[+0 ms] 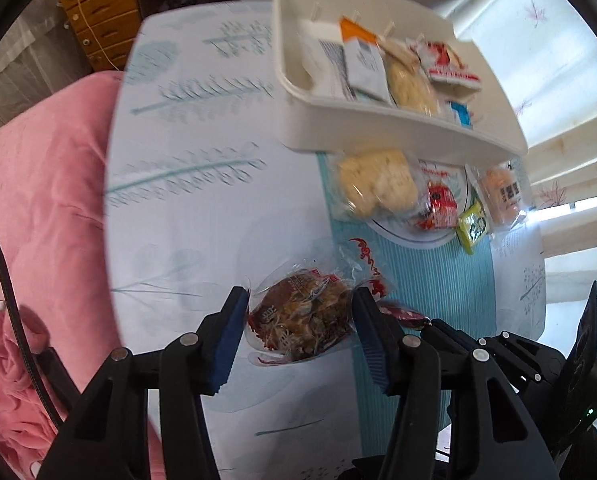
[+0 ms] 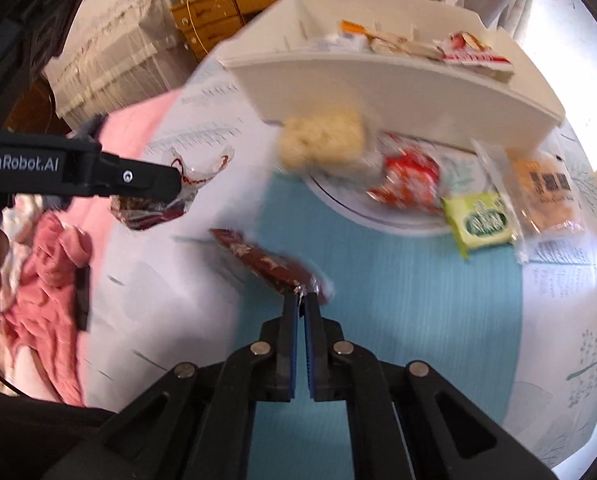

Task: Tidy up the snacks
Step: 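Grasp the nut cluster pack with left tool while right tool grasps red wrapper, then place both held packs into the tray and open both tools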

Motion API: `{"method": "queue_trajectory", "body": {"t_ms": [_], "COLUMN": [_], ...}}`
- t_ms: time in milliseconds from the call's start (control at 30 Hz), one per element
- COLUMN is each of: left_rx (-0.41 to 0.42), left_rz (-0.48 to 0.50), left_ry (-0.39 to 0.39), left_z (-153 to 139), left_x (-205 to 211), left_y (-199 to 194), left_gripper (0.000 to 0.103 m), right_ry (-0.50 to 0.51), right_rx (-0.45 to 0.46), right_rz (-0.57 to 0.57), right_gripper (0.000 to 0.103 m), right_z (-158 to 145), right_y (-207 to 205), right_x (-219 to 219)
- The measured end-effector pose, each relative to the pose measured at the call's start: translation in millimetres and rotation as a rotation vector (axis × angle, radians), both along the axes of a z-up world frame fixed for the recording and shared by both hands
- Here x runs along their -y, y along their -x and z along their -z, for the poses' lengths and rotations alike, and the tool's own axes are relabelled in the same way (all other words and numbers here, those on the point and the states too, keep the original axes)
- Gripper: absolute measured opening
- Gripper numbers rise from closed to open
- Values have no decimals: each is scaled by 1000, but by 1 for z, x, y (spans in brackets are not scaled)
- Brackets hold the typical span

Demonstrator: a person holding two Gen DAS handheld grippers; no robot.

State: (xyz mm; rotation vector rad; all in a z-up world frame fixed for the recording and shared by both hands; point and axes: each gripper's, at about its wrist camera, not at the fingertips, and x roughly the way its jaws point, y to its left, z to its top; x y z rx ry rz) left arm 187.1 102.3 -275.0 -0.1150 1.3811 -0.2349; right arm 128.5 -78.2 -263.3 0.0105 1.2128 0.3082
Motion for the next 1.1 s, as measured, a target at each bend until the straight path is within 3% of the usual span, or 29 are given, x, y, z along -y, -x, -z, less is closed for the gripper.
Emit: {"method": "queue_trajectory", "body": {"t_ms": [300,567,733,900,967,1033,1100], "left_rx": [86,215,252,249,253,240,211], "left_rz": [1,45,63,59,54,48,43], "left_ry": [1,48,76,90,97,87,67], "left_z": [-68,-116,-123,-114,-111,-106,-100], "left_x": [-29,-8,12,29,34,39,42], "left_y": [-45,-89,-112,-131,-137,-142,-143], "left_gripper": [53,53,54,54,57,69,71], "right_ry": [-56,-73,-63,-42,-35,-30,-17], "right_rx": [147,289,378,416,422,424,408], "right_rz": [-21,14,79,132,147,162,205], "right_gripper": [1,0,1,1,1,1,2], "right_z": [-52,-105,-130,-135,-134,-132,-129], "right_y": [-20,-47,-68,-90,-99,-105,-112], "right_x": [-30,-24,-10,5,13,18,26]}}
